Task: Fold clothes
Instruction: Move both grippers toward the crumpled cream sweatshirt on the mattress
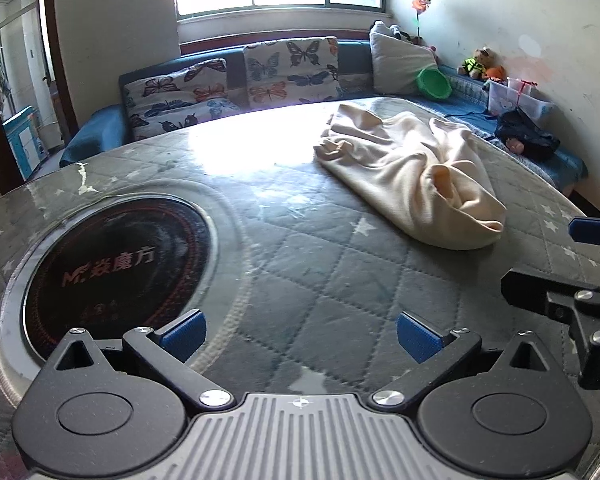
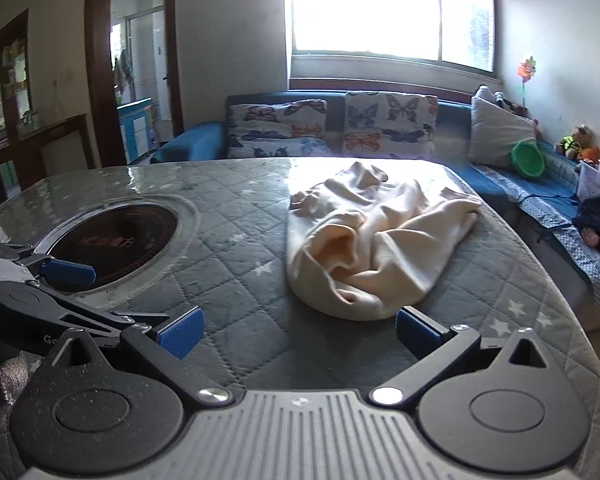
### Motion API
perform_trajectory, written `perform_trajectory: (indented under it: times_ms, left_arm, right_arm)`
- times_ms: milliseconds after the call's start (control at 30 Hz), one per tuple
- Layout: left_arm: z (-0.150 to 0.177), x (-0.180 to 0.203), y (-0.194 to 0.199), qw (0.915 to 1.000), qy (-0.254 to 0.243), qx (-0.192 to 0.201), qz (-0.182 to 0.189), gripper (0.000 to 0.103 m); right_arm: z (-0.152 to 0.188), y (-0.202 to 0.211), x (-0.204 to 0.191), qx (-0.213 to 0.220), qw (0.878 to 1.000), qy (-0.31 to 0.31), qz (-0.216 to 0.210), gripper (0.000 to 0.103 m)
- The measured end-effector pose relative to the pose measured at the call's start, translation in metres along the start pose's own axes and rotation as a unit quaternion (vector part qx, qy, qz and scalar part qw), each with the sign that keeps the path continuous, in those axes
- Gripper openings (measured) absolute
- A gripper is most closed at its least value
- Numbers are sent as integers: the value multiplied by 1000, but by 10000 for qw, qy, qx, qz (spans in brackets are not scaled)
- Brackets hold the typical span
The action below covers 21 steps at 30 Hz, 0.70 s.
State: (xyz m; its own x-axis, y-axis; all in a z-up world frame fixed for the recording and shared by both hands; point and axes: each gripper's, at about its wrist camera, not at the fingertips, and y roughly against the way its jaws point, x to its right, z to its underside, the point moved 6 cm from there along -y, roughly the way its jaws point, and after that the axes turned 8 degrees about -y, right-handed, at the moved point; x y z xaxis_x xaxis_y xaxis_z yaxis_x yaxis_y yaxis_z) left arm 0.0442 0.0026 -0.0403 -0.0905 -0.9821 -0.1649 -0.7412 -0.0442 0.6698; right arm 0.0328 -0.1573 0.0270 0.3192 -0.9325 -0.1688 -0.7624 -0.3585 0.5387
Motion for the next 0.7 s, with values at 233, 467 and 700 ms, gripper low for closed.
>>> perform_trajectory:
  times_ms: [233, 467, 700]
  left_arm:
    - [-5, 15, -5, 9998, -72, -152, 48, 103]
    - [-10, 20, -9, 9998, -106, -120, 144, 103]
    - [-18, 20, -14, 9998, -75, -121, 165, 103]
  right_arm:
    - [2, -4, -1, -33, 9999, 78, -135, 103]
    - [-10, 6, 17, -46, 9999, 87, -52, 103]
    - [-7, -1, 25, -67, 9999, -5, 129, 103]
